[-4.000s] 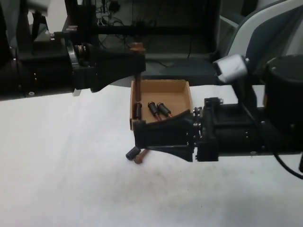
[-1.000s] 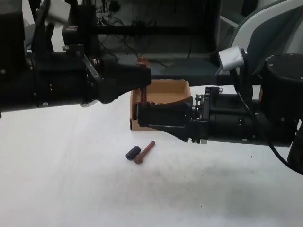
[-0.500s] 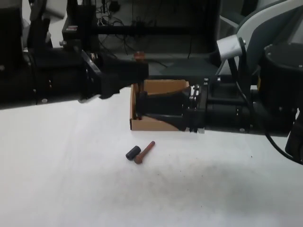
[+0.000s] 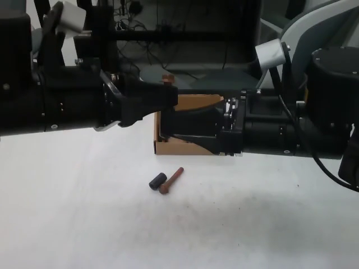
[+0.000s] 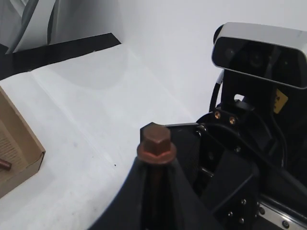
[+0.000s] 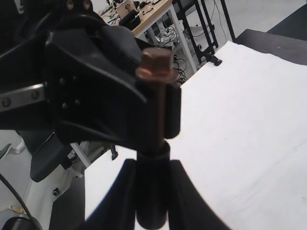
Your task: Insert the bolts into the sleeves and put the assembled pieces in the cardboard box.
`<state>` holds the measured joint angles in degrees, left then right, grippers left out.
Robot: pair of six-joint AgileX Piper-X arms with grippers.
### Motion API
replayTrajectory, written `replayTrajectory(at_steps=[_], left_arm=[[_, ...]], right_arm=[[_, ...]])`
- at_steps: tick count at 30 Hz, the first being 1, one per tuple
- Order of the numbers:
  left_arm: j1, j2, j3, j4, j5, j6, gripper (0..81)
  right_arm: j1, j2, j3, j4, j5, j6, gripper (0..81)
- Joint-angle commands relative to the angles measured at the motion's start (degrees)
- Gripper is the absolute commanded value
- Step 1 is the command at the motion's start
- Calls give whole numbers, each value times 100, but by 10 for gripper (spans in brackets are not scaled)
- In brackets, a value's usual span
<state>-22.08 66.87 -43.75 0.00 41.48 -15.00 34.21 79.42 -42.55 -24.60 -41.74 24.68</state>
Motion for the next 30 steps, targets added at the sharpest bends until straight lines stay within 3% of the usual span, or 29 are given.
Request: replayTrajectory(at_steps=[1, 3, 5, 6, 18, 30], left_arm=[[77, 111, 44, 55, -483, 132, 101], [77, 111, 20, 55, -324, 132, 316], [77, 111, -3, 55, -290, 115, 650], [77, 99, -2, 55, -287, 76, 700], [77, 12, -16, -766, 134, -790, 700], [77, -279, -16, -721, 421, -822, 700]], right_arm=[[9, -180, -142, -323, -465, -70, 4], [9, -180, -142, -323, -465, -70, 4], [9, -180, -142, -323, -455, -68, 4], [9, -180, -142, -323, -450, -68, 4], [9, -180, -142, -310, -437, -68, 4], [9, -180, -142, 244, -96, -84, 4]])
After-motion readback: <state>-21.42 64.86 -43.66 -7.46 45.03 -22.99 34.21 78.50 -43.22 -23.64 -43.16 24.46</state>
